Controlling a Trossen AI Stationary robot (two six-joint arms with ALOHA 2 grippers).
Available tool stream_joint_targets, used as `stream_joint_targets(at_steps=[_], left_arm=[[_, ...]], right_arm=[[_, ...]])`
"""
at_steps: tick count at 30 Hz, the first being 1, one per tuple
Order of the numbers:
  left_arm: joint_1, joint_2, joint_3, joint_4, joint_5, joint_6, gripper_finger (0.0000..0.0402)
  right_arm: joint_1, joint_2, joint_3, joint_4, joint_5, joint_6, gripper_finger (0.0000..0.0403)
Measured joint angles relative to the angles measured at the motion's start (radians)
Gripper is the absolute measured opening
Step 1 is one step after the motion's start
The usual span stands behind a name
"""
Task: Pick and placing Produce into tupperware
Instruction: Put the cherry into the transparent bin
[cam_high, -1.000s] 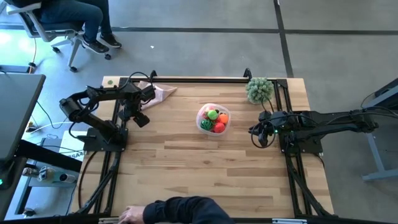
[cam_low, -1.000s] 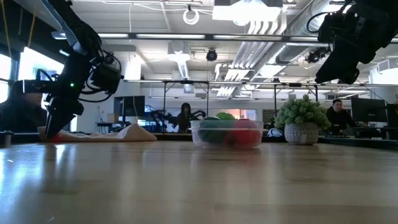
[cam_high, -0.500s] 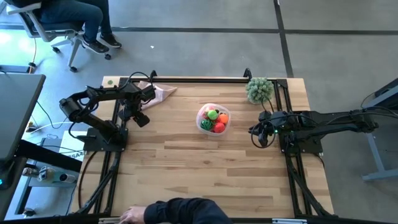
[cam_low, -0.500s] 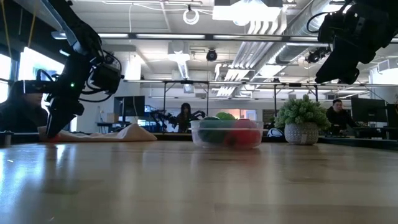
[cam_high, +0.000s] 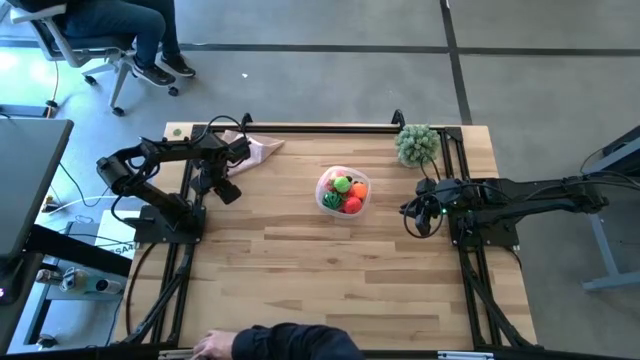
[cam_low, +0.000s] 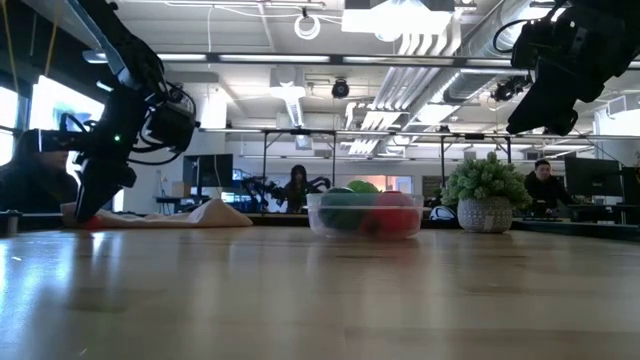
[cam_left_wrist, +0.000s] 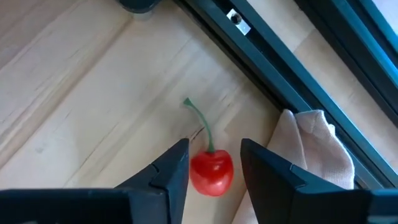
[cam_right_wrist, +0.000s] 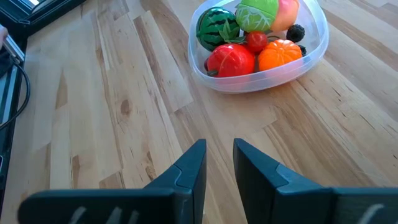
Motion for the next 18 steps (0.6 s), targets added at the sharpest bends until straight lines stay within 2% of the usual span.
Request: stream_joint_targets(at_steps=[7,18], left_arm=[[0.0,0.0,0.0,0.023,0.007,-0.001,0.0116],[0.0,0.0,0.0,0.081,0.033,-0.001,0.0115]], right_arm=[[0.0,0.0,0.0,0.0,0.0,0.0,0.0071],[0.0,0.0,0.0,0.0,0.0,0.0,0.0071]])
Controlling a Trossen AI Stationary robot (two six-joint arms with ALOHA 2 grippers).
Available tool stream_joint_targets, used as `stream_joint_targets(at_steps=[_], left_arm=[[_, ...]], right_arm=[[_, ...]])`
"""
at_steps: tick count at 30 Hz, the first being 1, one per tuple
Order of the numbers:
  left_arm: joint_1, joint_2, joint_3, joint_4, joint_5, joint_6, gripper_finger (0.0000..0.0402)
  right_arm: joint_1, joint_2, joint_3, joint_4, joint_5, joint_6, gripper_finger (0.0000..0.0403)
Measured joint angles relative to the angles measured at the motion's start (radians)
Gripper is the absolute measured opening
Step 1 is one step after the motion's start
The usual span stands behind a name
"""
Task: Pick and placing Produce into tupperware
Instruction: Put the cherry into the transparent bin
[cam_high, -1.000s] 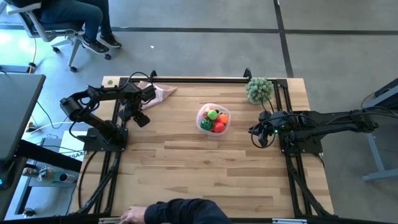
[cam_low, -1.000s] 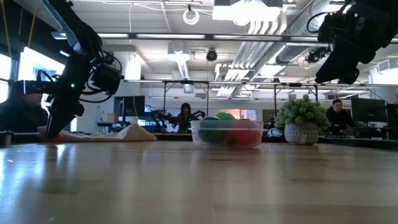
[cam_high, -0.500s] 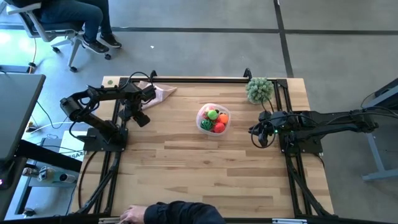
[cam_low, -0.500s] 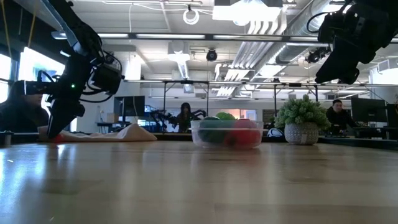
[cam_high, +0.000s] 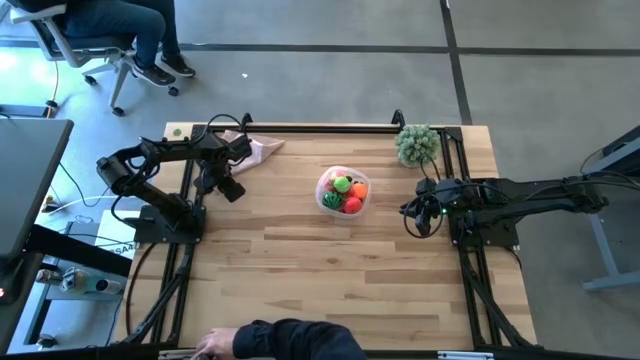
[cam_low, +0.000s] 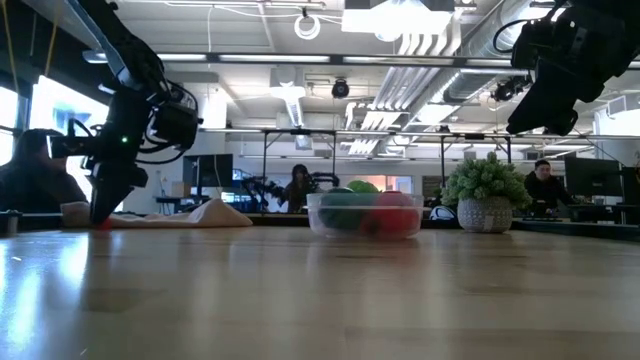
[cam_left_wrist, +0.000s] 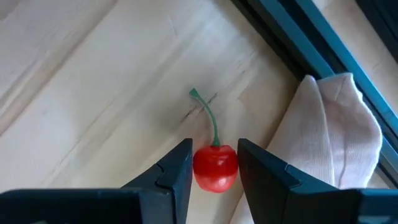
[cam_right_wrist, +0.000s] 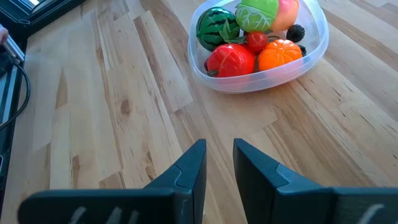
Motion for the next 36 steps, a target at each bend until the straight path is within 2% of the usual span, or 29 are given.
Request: stream_joint_targets(at_steps=[29,36], left_arm=[[0.0,0.0,0.0,-0.007,0.006,0.0,0.0115],[0.0,-0.022,0.0,0.006,0.038,0.001,0.0115]], right_arm=[[0.0,0.0,0.0,0.0,0.0,0.0,0.0071],[0.0,0.0,0.0,0.0,0.0,0.0,0.0071]])
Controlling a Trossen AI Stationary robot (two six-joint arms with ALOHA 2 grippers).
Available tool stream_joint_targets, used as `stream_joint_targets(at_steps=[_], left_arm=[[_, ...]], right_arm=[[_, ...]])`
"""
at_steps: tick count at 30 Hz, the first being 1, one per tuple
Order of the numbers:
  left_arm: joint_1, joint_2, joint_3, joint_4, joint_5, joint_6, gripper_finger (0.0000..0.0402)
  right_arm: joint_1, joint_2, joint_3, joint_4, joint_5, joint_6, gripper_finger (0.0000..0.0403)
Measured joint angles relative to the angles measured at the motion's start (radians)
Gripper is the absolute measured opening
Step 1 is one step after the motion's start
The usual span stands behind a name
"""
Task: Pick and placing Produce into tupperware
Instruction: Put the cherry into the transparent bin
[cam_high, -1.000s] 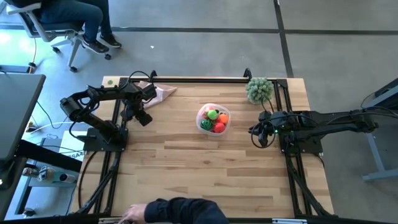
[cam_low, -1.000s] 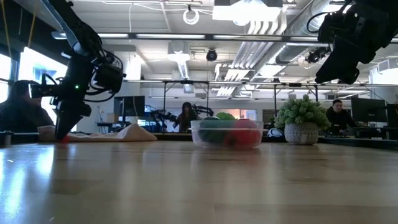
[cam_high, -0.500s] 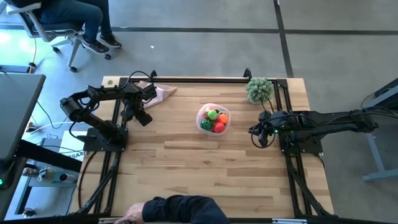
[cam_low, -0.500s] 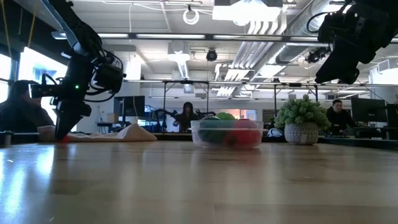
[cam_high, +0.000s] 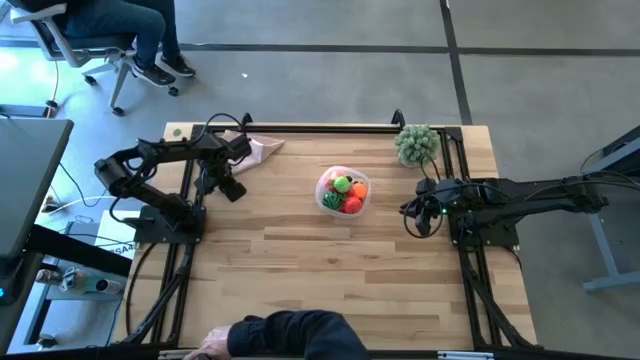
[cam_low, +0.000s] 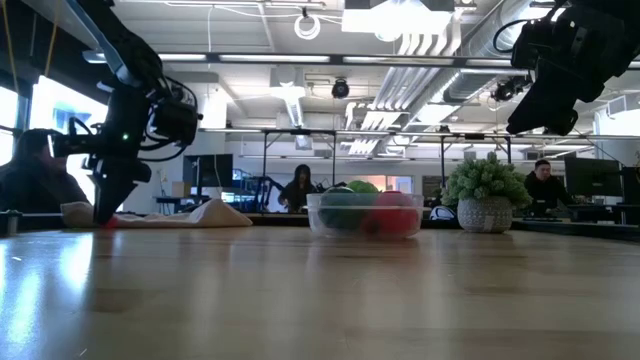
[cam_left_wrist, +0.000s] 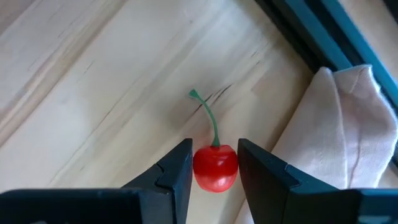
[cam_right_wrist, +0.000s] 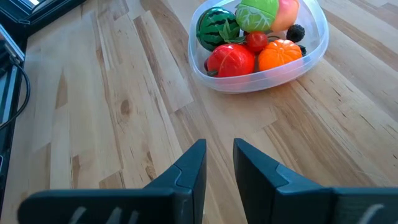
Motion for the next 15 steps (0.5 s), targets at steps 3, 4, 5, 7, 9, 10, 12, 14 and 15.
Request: stream_joint_targets(at_steps=[3,4,5,7,9,10,12,14,15], left_arm=[[0.0,-0.008,0.0,0.005,0.009,0.0,0.0115],[0.0,-0.008,0.0,0.006,0.009,0.0,0.0115],[0.0,-0.008,0.0,0.007,0.009,0.0,0.0115],[0.0,-0.008,0.0,0.01,0.015,0.0,0.0115],[0.0,-0.008,0.0,0.009,0.015,0.0,0.0115],[0.0,-0.008,0.0,0.009,0.014,0.0,0.0115],[0.0,-0.008,0.0,0.008,0.013,0.0,0.0115],[0.0,-0.011,0.0,0.009,0.015,0.0,0.0115],[0.0,-0.015,0.0,0.009,0.018,0.0,0.0115]], right_arm=[[0.0,0.0,0.0,0.0,0.0,0.0,0.0071],[0.0,0.0,0.0,0.0,0.0,0.0,0.0071],[0.0,0.0,0.0,0.0,0.0,0.0,0.0071],[0.0,0.0,0.0,0.0,0.0,0.0,0.0071],[0.0,0.0,0.0,0.0,0.0,0.0,0.0071],[0.0,0.0,0.0,0.0,0.0,0.0,0.0071],[0.0,0.0,0.0,0.0,0.0,0.0,0.0071],[0.0,0.0,0.0,0.0,0.0,0.0,0.0071],[0.0,0.0,0.0,0.0,0.0,0.0,0.0071]])
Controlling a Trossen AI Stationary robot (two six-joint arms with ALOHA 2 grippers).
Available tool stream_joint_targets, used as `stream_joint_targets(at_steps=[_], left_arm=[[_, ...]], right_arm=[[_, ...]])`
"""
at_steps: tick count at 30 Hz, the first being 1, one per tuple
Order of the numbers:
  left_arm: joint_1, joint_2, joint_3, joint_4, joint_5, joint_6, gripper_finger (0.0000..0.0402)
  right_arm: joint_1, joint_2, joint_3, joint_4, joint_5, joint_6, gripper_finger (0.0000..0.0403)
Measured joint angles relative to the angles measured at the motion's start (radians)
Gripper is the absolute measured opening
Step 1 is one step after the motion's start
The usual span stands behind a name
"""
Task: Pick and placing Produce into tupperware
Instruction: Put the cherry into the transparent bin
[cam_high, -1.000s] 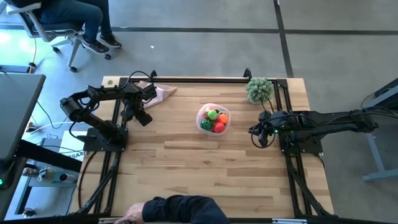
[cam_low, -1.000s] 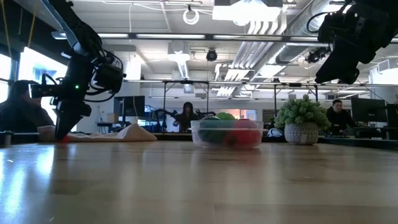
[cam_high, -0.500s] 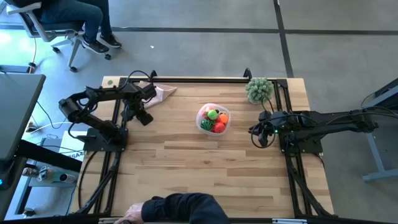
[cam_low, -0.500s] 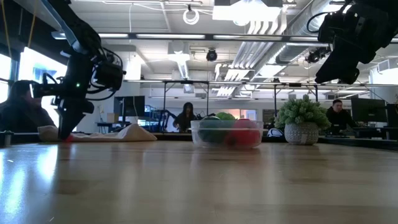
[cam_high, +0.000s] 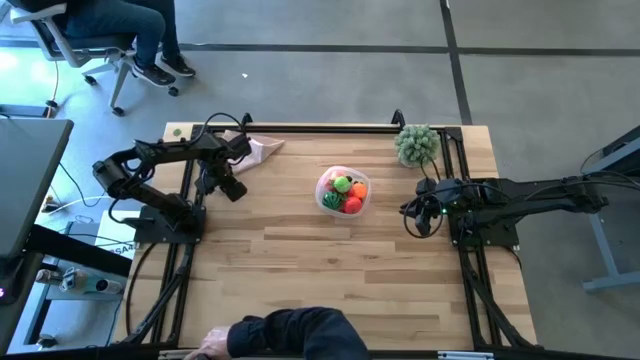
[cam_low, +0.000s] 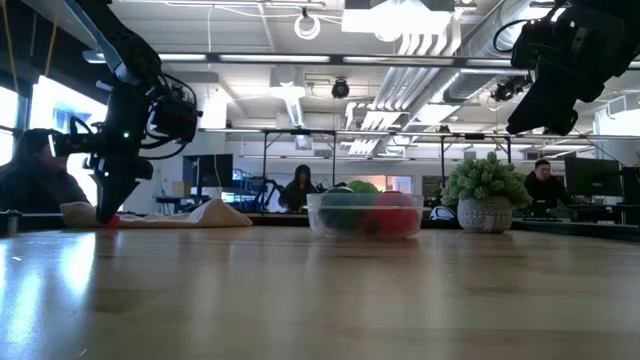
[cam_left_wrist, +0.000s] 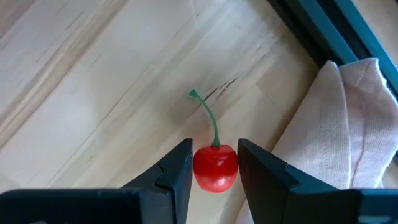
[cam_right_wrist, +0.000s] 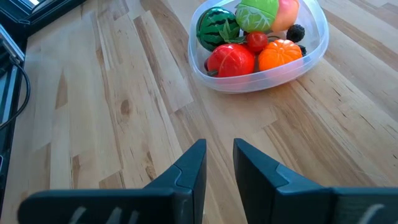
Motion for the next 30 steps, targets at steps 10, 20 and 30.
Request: stream_joint_targets(at_steps=[10,20,30], left_arm=[[-0.002,-0.04,0.0,0.028,0.016,0.0,0.0115],[-0.062,-0.064,0.0,0.211,-0.011,0.06,0.0115],[-0.079,-0.042,0.0,0.397,0.026,0.314,0.0115]], right_arm=[[0.0,0.0,0.0,0.0,0.0,0.0,0.0071],[0.0,0.0,0.0,0.0,0.0,0.0,0.0071],[0.0,0.0,0.0,0.0,0.0,0.0,0.0071]])
